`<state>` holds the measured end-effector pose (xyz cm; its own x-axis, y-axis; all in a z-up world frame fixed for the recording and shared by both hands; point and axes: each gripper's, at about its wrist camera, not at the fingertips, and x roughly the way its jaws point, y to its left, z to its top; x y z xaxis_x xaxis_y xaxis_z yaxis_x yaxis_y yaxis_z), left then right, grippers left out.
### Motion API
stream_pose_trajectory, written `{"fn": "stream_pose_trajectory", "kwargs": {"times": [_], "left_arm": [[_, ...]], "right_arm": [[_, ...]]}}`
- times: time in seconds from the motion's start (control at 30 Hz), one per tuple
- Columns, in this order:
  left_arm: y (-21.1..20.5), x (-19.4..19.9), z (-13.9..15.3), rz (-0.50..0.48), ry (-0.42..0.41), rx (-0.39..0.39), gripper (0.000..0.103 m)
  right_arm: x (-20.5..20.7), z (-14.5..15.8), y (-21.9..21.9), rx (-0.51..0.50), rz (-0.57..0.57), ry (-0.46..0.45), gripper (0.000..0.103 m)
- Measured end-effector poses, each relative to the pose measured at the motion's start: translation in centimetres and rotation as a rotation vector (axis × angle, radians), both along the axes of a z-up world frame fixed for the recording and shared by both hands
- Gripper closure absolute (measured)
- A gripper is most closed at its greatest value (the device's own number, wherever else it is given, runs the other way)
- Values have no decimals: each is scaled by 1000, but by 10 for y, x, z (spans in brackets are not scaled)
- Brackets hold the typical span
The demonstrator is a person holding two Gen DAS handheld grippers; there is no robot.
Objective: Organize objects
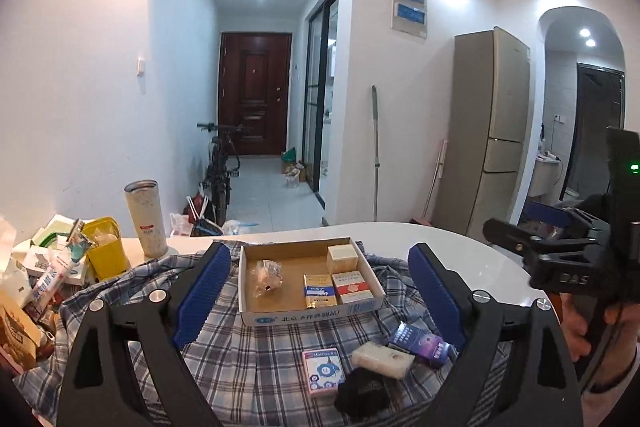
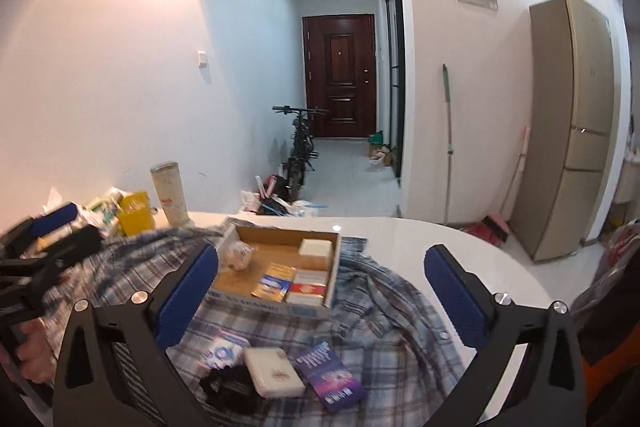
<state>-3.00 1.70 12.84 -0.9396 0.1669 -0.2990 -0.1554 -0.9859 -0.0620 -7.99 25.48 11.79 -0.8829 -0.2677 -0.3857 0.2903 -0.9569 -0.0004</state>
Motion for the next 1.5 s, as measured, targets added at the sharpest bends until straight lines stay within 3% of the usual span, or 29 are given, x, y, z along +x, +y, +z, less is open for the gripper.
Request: {"fn": "stream_pose_trajectory", "kwargs": {"times": [0.03,0.1,0.23,0.37,0.77,0.9,1.03,1.27,1.43,1.5], "left_arm": [[-1,6,0,5,19,1,11],[1,15,0,19,59,-8,0],[8,23,-2,41,99,-50,0],[12,21,-7,20,81,-70,0],[12,-10,-45,15,-67,-21,0],[12,-26,-65,12,-152,0,0],[13,-36,-80,-1,-207,28,0],[18,-58,-110,2,-273,1,0],[24,-64,-123,17,-265,-45,0],[25,-67,-129,14,-282,-50,0]], "right_arm": [[3,-2,2,-5,-5,2,0],[7,-4,6,-26,-2,-7,0],[8,-8,9,-59,24,-42,0],[10,-11,9,-53,22,-40,0],[-10,-41,9,-17,35,-137,0],[-25,-65,4,10,55,-214,0],[-44,-91,4,-29,86,-313,0],[-65,-124,6,3,72,-405,0],[-75,-158,15,31,52,-504,0],[-77,-168,18,38,44,-535,5]]}}
